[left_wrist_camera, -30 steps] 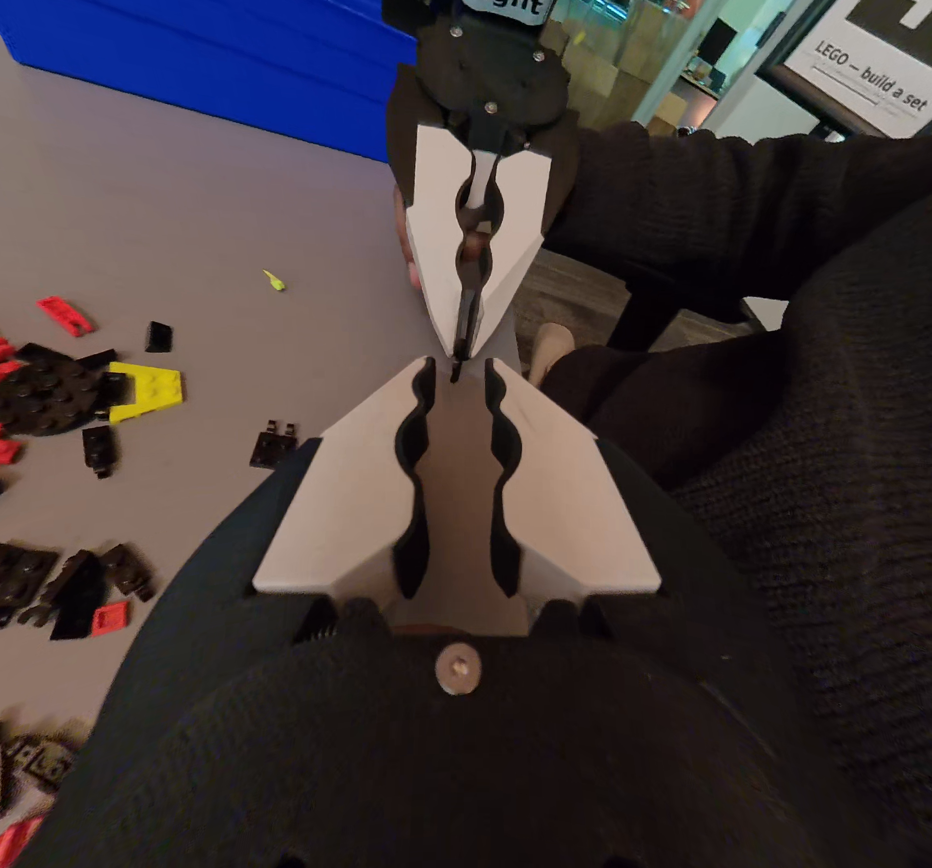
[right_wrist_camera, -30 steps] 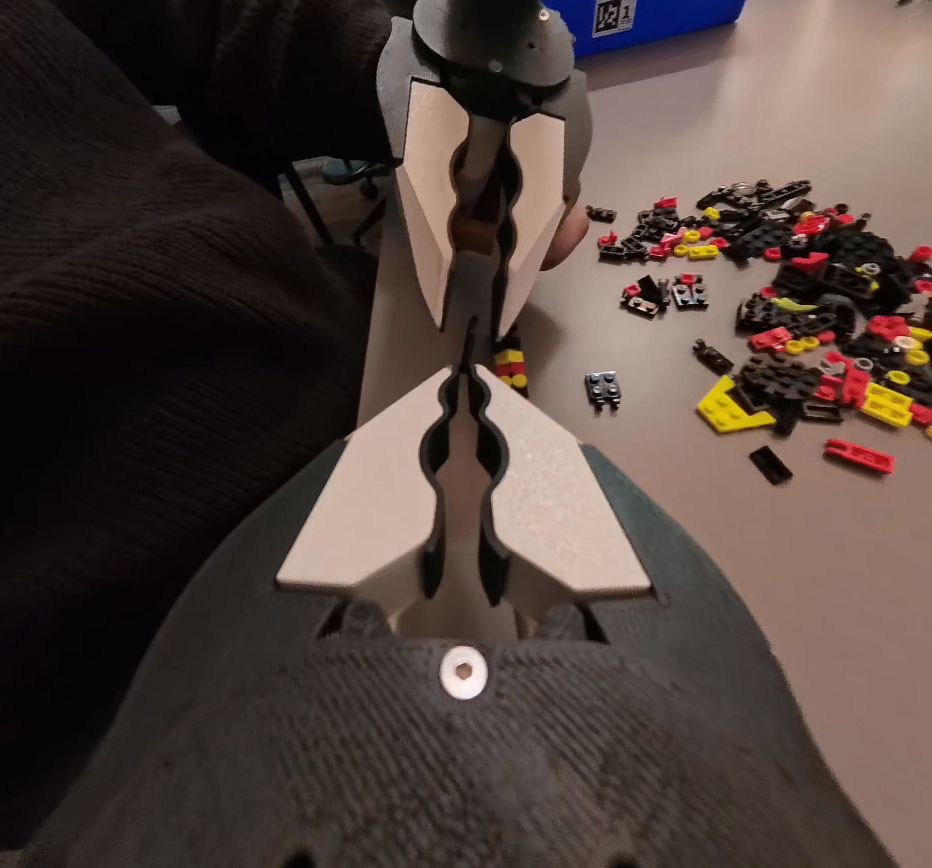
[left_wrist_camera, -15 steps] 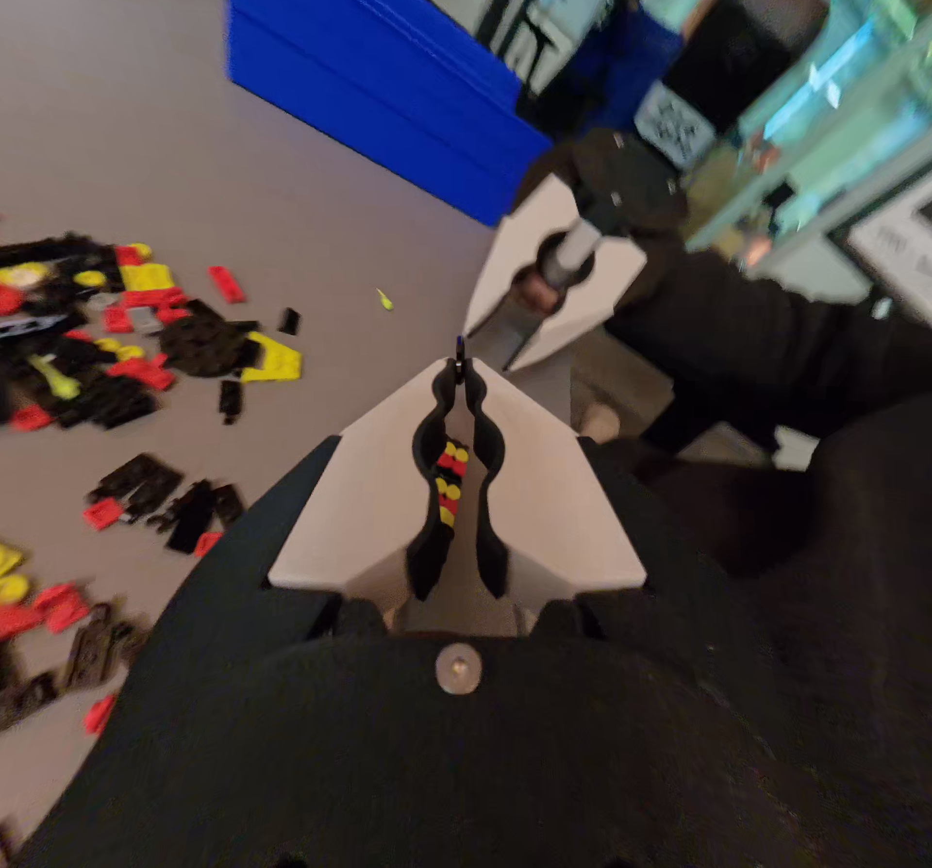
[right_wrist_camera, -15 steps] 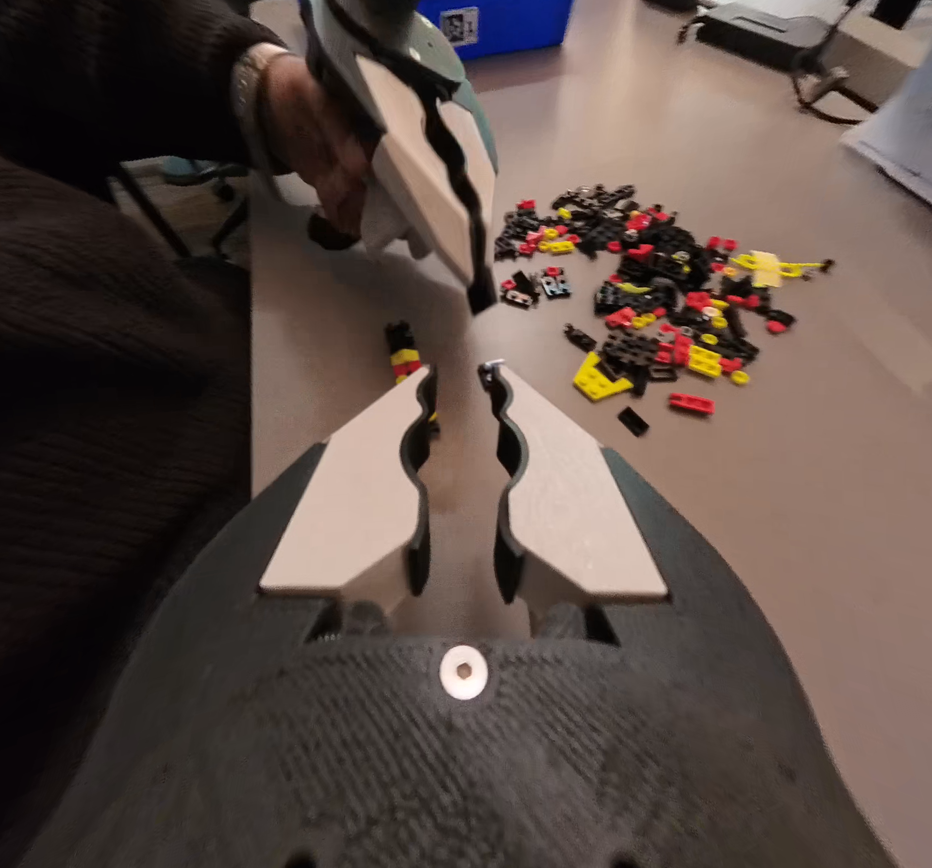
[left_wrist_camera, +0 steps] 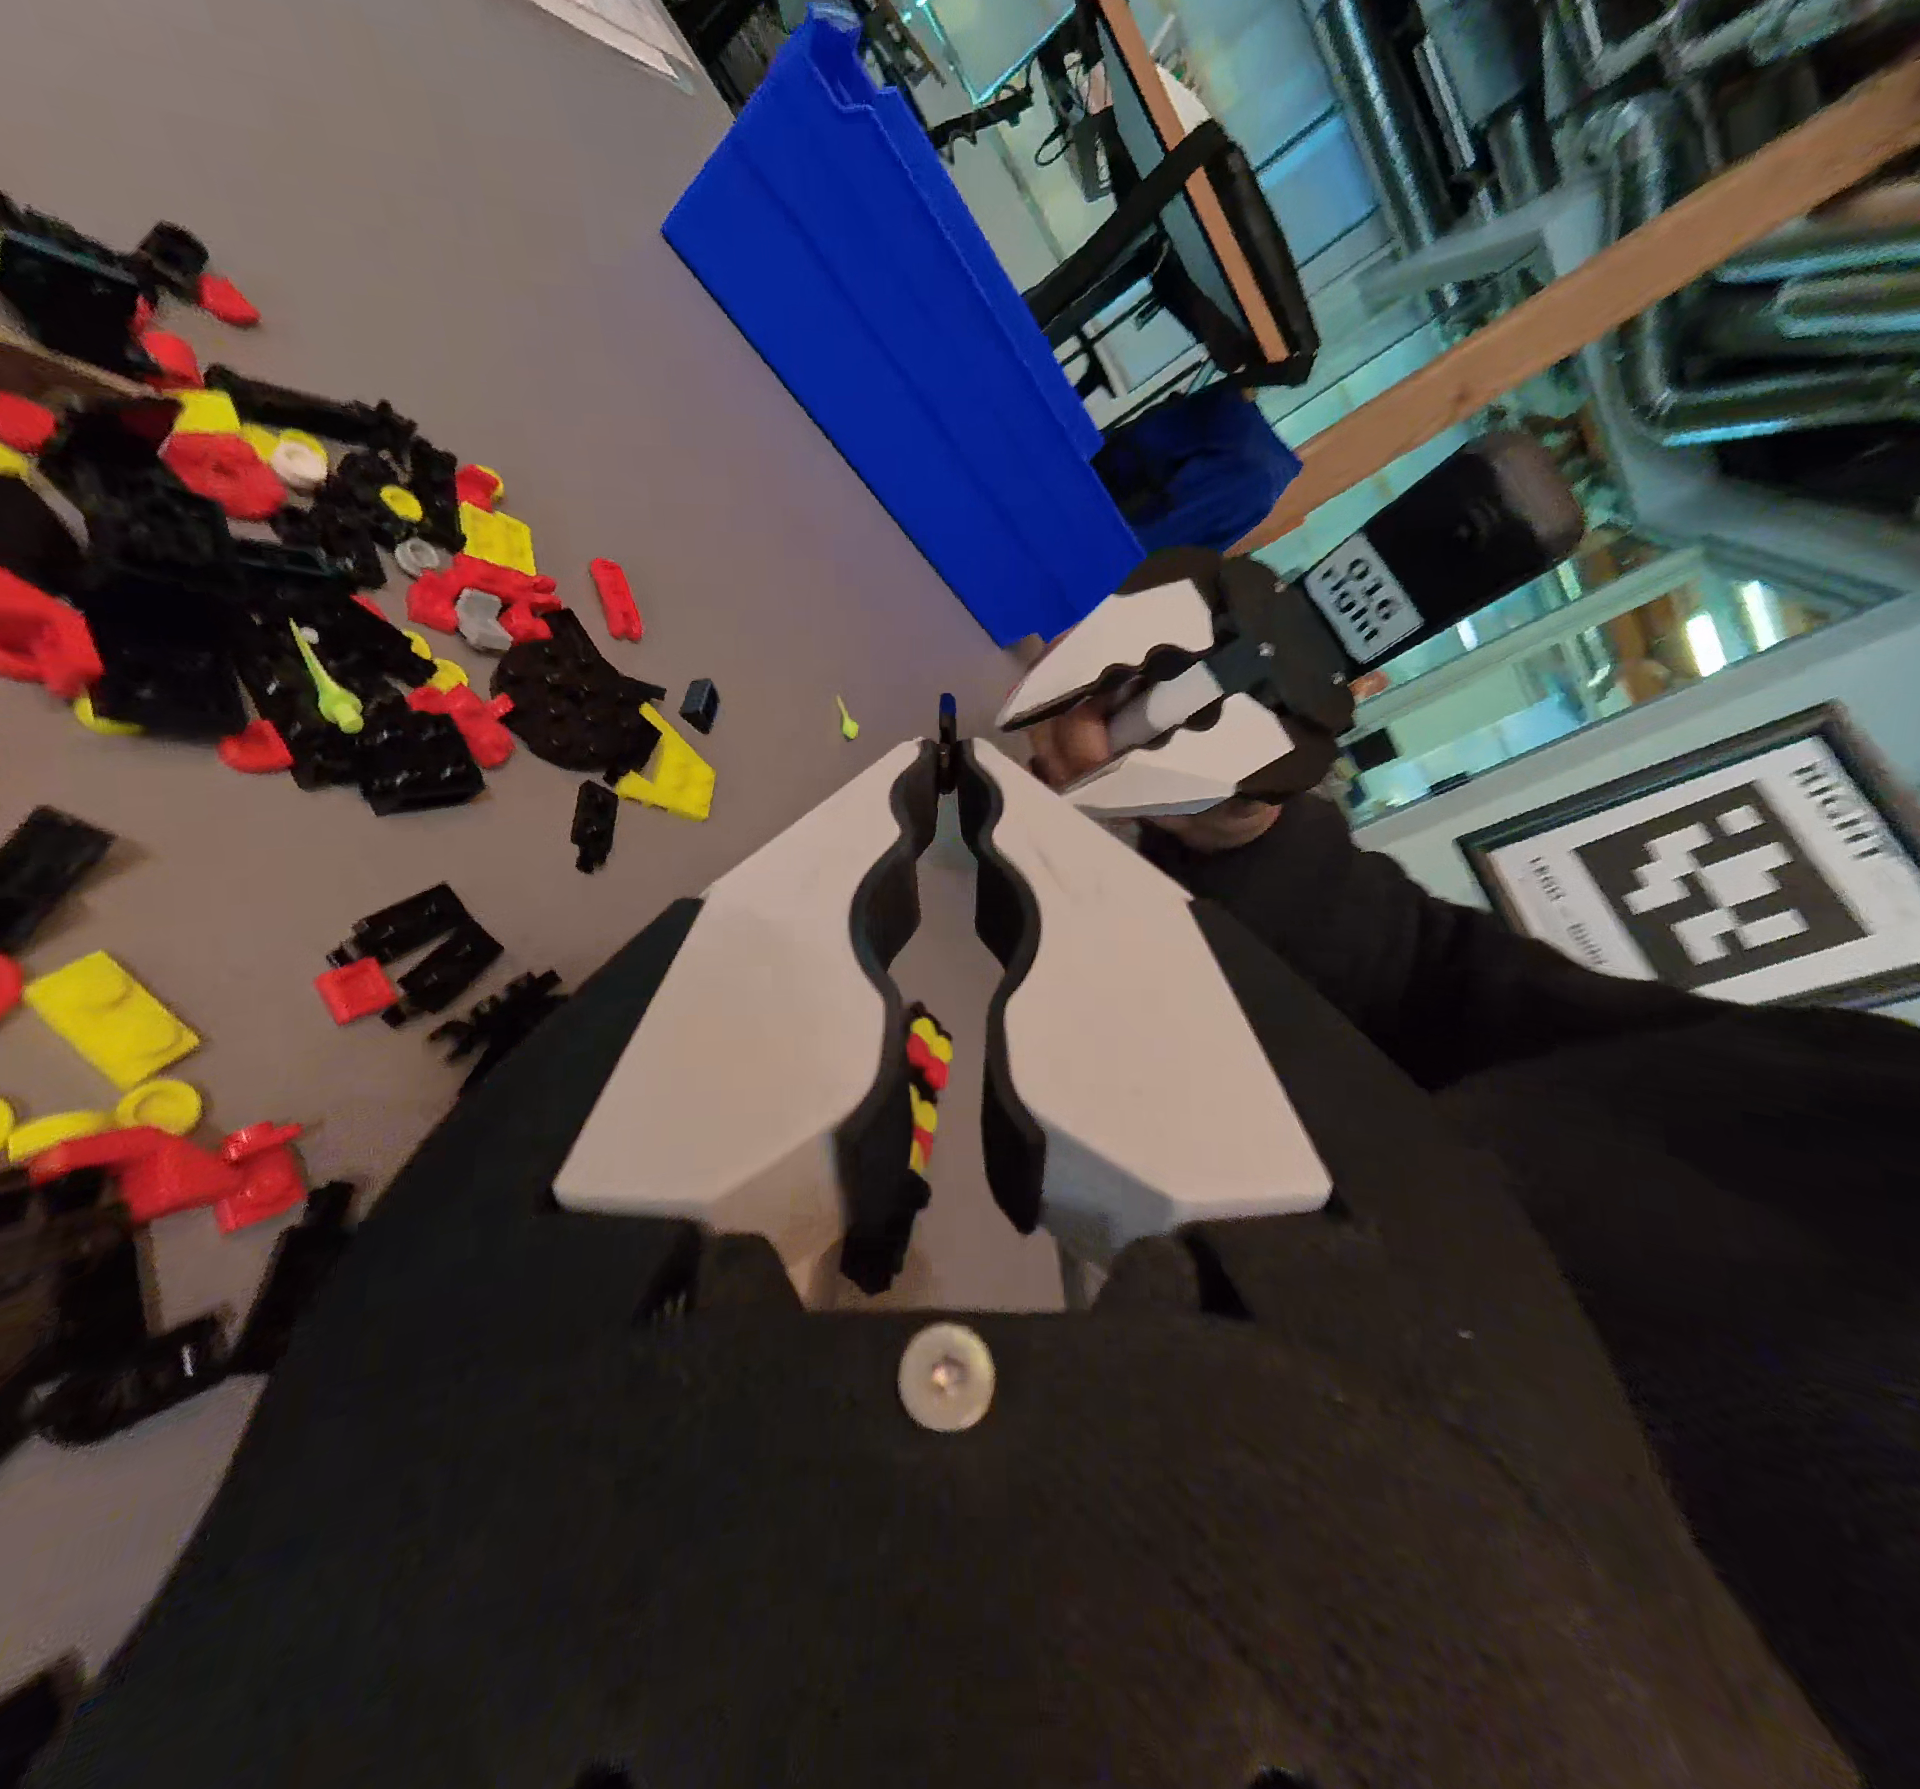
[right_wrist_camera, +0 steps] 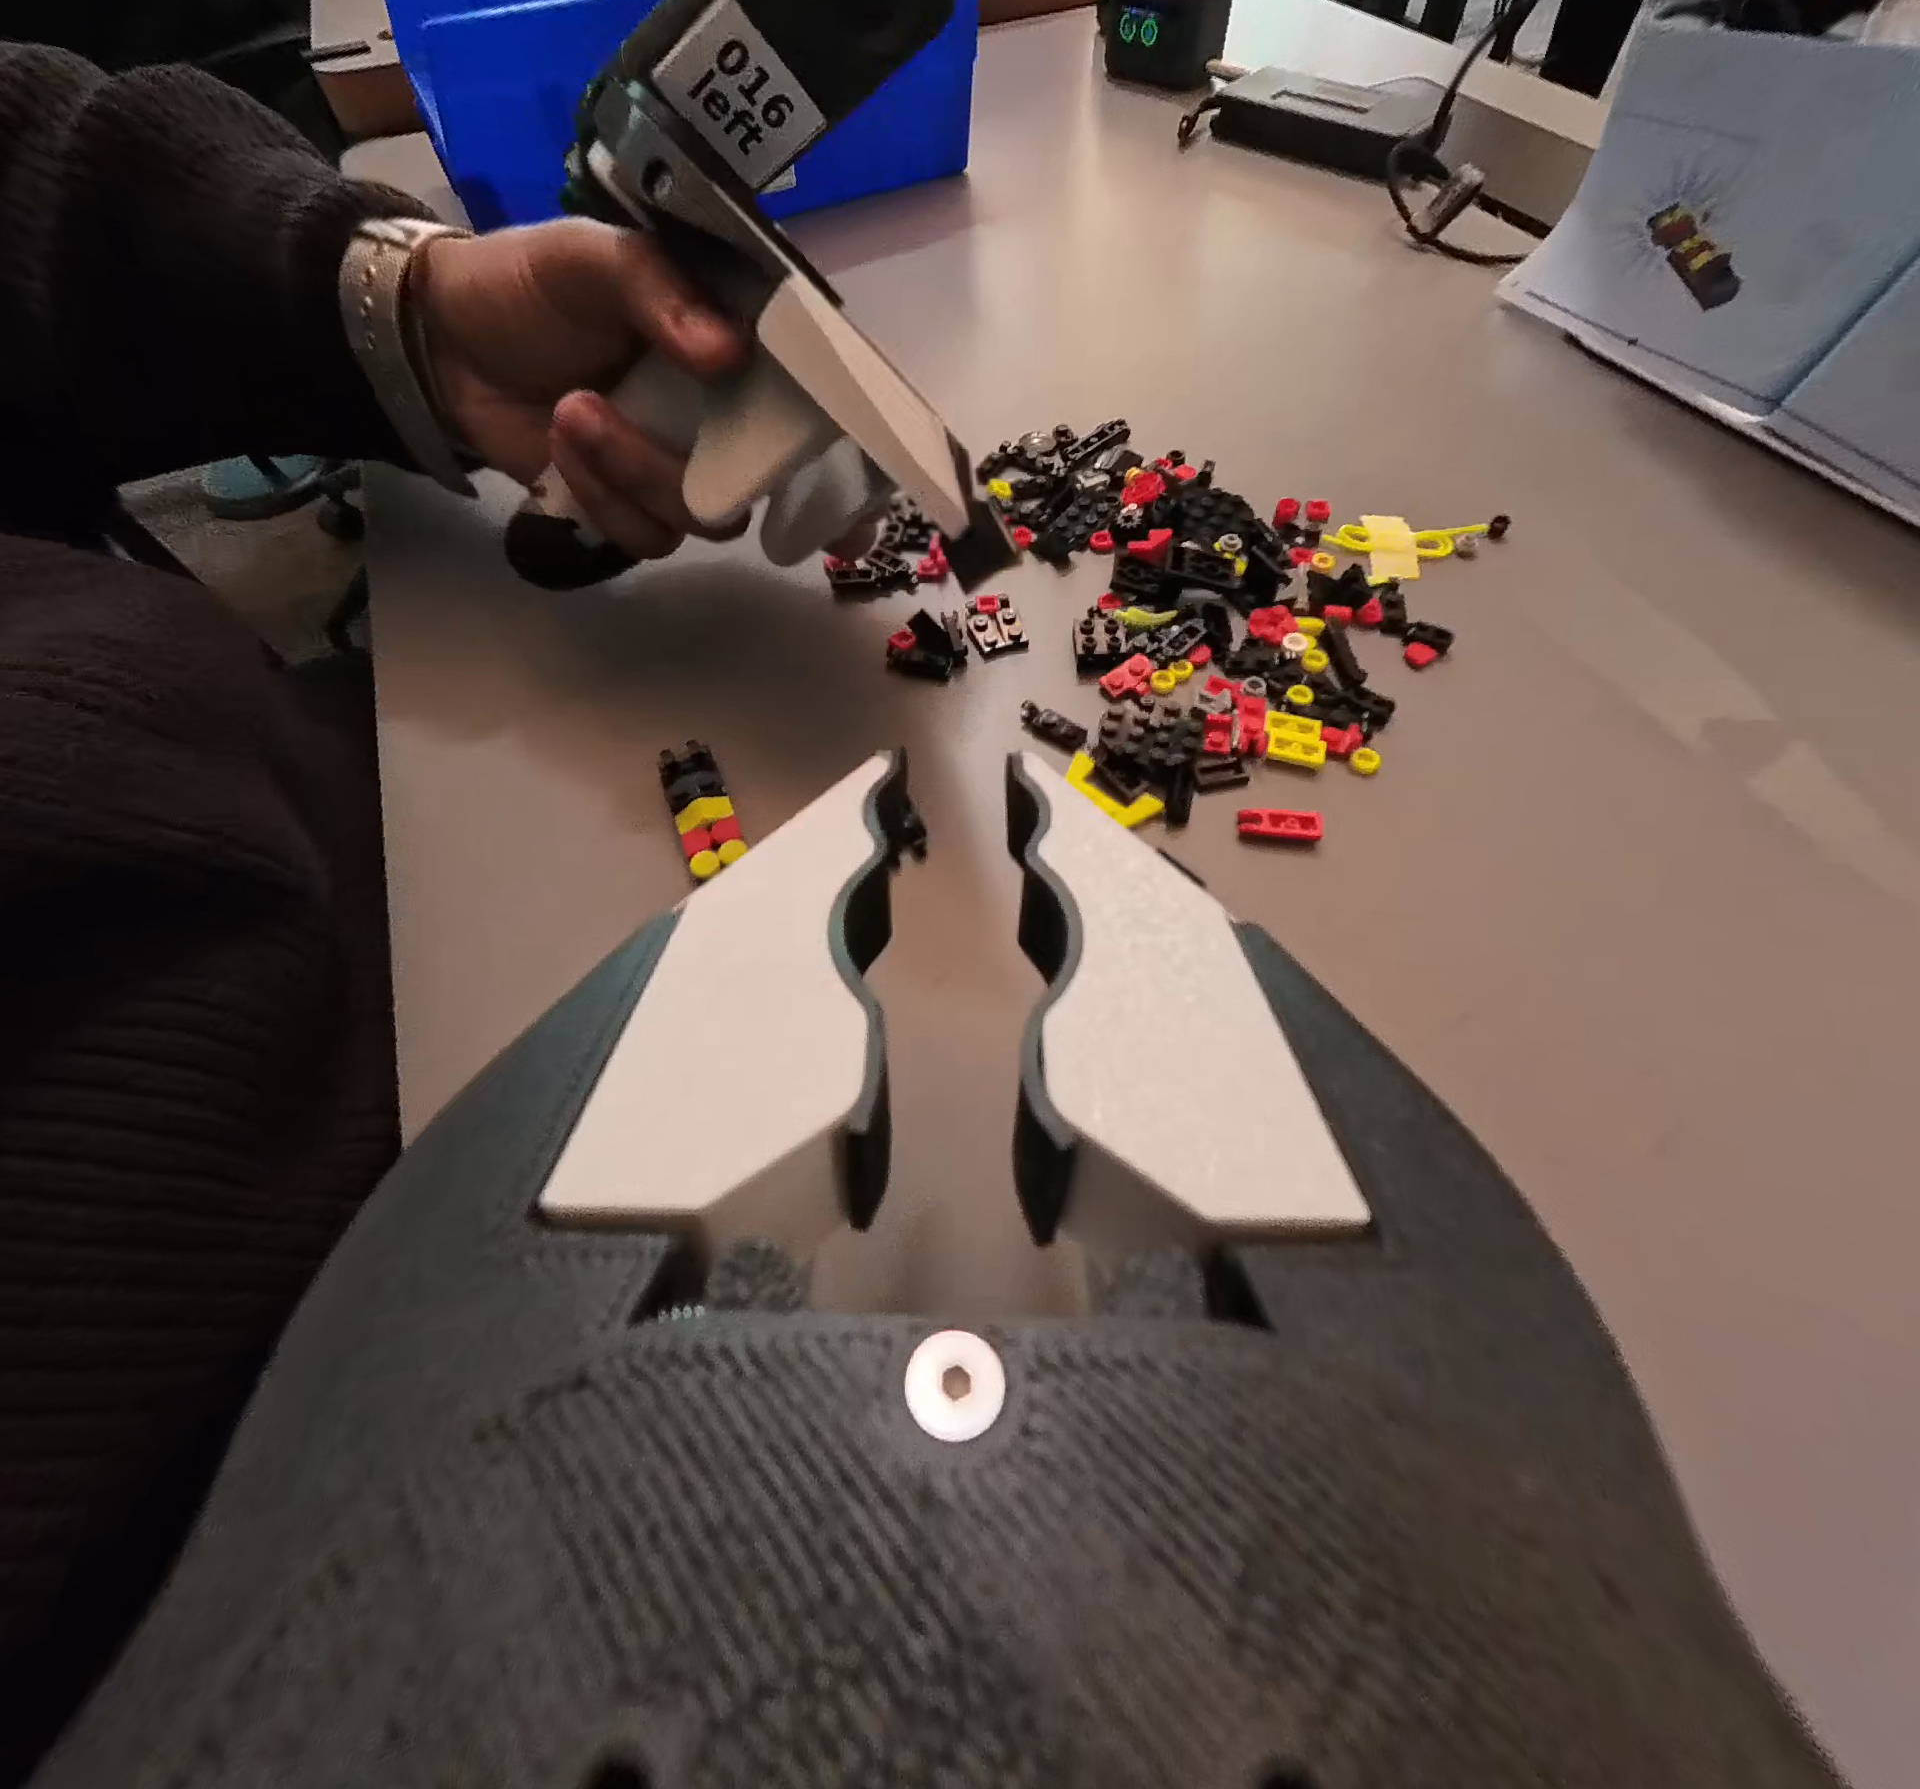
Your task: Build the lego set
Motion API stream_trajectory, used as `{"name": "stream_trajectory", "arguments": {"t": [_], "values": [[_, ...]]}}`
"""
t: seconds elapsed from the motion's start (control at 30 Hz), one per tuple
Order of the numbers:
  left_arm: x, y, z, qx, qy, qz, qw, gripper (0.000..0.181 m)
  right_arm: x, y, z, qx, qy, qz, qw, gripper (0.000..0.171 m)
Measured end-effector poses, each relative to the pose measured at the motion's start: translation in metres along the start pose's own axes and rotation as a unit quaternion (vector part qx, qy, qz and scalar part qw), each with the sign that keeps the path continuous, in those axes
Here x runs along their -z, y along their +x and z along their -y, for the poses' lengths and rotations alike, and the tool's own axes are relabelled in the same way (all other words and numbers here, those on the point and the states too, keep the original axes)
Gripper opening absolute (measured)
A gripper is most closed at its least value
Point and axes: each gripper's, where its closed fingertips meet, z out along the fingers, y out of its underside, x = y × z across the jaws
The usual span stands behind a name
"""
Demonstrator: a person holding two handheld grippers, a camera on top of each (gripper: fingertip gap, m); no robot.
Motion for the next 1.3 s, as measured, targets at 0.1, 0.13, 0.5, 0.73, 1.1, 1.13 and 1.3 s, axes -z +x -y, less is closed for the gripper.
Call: {"name": "stream_trajectory", "arguments": {"t": [0.1, 0.13, 0.5, 0.73, 1.1, 1.13, 1.3], "values": [[-0.005, -0.003, -0.002, -0.056, -0.012, 0.030, 0.998, 0.002, 0.000, 0.002, 0.007, 0.026, 0.000, -0.014, 1.000, 0.015], [-0.004, -0.002, -0.001, -0.063, -0.007, 0.034, 0.997, 0.002, 0.000, 0.002, 0.007, 0.037, -0.003, -0.023, 0.999, 0.015], [-0.004, 0.005, -0.014, -0.028, -0.010, 0.006, 1.000, 0.001, -0.011, -0.008, -0.002, 0.218, -0.040, -0.087, 0.971, 0.015], [-0.008, 0.009, -0.021, -0.022, -0.020, -0.009, 1.000, 0.002, -0.013, -0.014, 0.007, 0.236, -0.018, -0.095, 0.967, 0.028], [-0.012, 0.019, -0.031, -0.024, -0.040, -0.030, 0.998, 0.002, -0.012, -0.018, 0.011, 0.209, 0.002, -0.078, 0.975, 0.034], [-0.012, 0.019, -0.030, -0.022, -0.040, -0.032, 0.998, 0.002, -0.012, -0.018, 0.011, 0.203, 0.006, -0.076, 0.976, 0.034], [-0.012, 0.021, -0.032, -0.011, -0.046, -0.043, 0.998, 0.002, -0.009, -0.017, 0.014, 0.183, 0.018, -0.068, 0.981, 0.033]]}}
